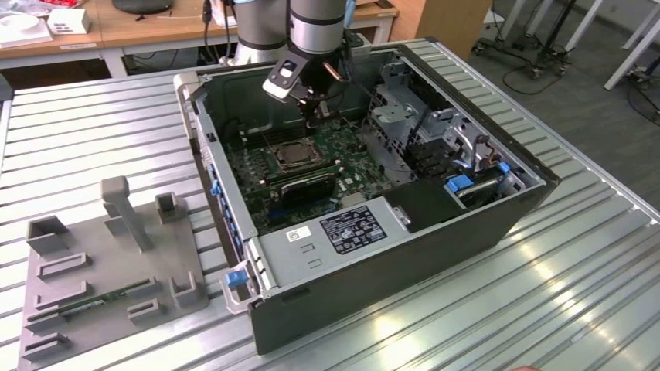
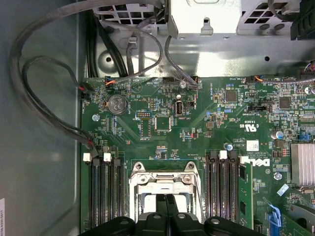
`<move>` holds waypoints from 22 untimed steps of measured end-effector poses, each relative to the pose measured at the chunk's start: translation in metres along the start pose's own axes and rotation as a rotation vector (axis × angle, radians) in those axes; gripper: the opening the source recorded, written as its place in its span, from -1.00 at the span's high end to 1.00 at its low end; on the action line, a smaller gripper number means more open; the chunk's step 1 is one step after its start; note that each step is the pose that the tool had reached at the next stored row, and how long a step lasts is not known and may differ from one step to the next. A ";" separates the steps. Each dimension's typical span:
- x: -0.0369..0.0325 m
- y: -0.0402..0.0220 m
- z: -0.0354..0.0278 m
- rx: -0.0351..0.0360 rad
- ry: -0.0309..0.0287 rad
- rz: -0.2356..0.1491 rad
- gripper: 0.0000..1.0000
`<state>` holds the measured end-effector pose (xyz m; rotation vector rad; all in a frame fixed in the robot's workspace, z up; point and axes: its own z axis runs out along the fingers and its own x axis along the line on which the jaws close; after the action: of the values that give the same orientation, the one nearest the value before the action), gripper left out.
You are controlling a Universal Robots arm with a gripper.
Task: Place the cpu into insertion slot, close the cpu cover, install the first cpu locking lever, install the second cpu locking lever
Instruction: 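Close the cpu cover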
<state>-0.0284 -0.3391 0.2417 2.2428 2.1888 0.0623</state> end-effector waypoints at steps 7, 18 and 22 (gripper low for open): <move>0.0000 -0.0017 0.0001 0.0000 0.0000 0.000 0.79; -0.0001 -0.0037 0.0000 0.0000 0.0001 0.000 0.79; -0.0001 -0.0048 0.0000 0.0000 0.0000 0.000 0.79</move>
<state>-0.0332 -0.3391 0.2415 2.2428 2.1887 0.0624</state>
